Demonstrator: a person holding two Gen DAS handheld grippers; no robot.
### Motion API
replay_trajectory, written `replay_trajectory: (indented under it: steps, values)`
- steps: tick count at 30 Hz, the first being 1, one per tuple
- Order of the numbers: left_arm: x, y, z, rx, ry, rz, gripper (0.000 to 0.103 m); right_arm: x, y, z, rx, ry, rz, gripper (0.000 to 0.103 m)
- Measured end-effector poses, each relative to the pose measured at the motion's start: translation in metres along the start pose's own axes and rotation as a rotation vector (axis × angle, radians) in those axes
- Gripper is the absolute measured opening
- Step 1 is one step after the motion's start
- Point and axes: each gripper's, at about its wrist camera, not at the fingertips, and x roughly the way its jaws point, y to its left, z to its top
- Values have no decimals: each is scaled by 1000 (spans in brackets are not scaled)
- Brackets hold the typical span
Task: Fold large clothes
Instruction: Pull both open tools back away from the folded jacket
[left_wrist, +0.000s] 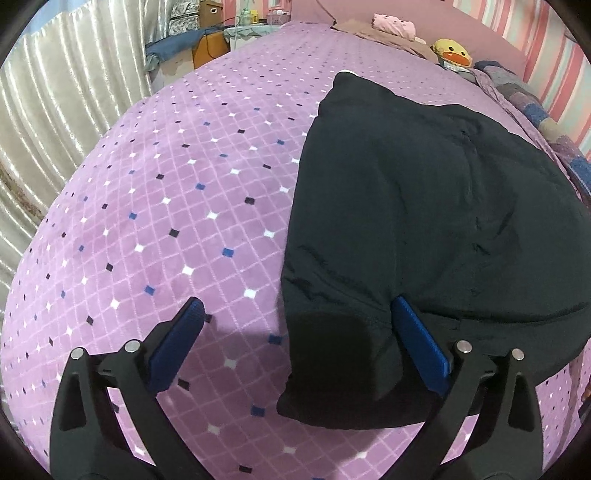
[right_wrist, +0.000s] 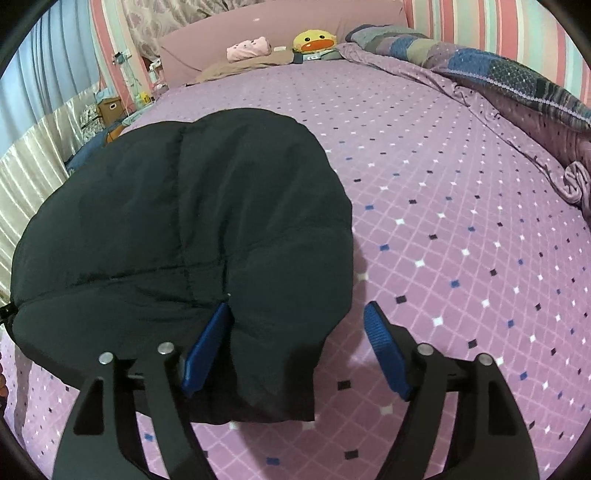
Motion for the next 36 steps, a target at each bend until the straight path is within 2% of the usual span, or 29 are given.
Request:
replay_trajectory:
  steps: [7, 8, 9, 13, 14, 15, 19, 24, 28, 36]
  values:
    - [-28, -13, 3, 56, -19, 62, 100, -29, -2, 2, 27, -53, 43, 77]
    - [-33, -14, 3, 61, -23, 65, 100, -37, 1, 3, 24, -72, 49, 79]
    - [-40, -17, 3, 64, -30, 64, 100, -44, 4, 3, 21, -83, 51, 85]
    - [-67, -31, 1, 74, -50, 41, 100, -71, 21, 5, -7, -142, 76, 89]
    - [-73, -38, 2, 85, -50, 38, 100, -77, 26, 5, -15, -156, 76, 98]
    - [-78, -43, 0, 94, -51, 38, 100, -87, 33, 5, -25, -190, 69, 101]
    - [-107, -67, -3, 128, -103, 69, 100, -105, 53, 2, -35, -213, 73, 101]
    - [-144, -99, -7, 145, -132, 51, 100, -130, 78, -4, -36, -195, 80, 101]
    - [-176, -113, -15, 141, -153, 9, 100, -162, 103, -10, -82, -224, 44, 101]
    - [-228, -136, -30, 149, -216, -5, 100, -224, 146, -21, -116, -235, 48, 101]
